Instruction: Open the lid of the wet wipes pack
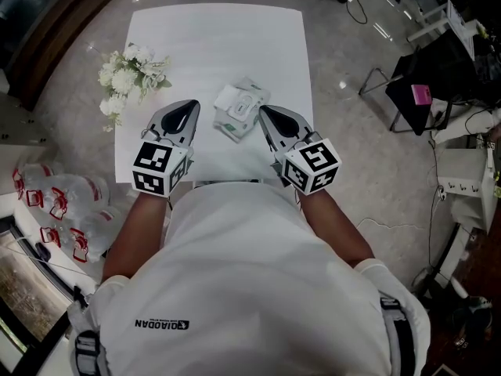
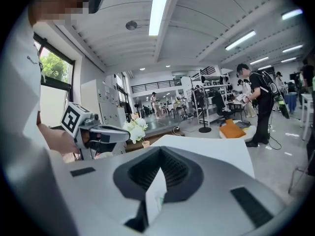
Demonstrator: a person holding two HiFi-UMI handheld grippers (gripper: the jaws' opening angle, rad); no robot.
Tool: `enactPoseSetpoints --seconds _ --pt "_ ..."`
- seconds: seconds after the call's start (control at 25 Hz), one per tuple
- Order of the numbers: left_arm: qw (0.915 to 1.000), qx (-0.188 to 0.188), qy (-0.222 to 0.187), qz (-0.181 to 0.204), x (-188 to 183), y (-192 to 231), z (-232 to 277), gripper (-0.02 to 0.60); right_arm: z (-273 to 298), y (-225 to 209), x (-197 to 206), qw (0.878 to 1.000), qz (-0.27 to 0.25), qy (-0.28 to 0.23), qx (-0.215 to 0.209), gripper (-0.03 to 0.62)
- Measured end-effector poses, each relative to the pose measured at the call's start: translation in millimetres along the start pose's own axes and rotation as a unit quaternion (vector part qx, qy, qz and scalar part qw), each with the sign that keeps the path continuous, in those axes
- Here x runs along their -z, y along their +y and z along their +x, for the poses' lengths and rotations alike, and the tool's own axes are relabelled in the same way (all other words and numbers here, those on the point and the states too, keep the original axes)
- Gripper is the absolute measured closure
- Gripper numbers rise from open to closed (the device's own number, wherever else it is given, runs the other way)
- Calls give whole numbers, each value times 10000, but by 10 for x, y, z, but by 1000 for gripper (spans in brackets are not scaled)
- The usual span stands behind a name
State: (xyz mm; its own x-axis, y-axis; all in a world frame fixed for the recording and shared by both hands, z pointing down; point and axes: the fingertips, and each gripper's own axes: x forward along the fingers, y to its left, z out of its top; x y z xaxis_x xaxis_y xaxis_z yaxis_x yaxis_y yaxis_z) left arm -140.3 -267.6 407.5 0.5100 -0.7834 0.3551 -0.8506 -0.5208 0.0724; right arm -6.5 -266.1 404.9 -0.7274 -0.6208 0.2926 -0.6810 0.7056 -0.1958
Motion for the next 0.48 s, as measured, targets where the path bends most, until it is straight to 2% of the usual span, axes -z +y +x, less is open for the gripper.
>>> enactPoseSetpoints --seconds 0.48 --pt "9999 77 56 37 8 -31 41 572 42 -12 20 10000 20 20 -18 589"
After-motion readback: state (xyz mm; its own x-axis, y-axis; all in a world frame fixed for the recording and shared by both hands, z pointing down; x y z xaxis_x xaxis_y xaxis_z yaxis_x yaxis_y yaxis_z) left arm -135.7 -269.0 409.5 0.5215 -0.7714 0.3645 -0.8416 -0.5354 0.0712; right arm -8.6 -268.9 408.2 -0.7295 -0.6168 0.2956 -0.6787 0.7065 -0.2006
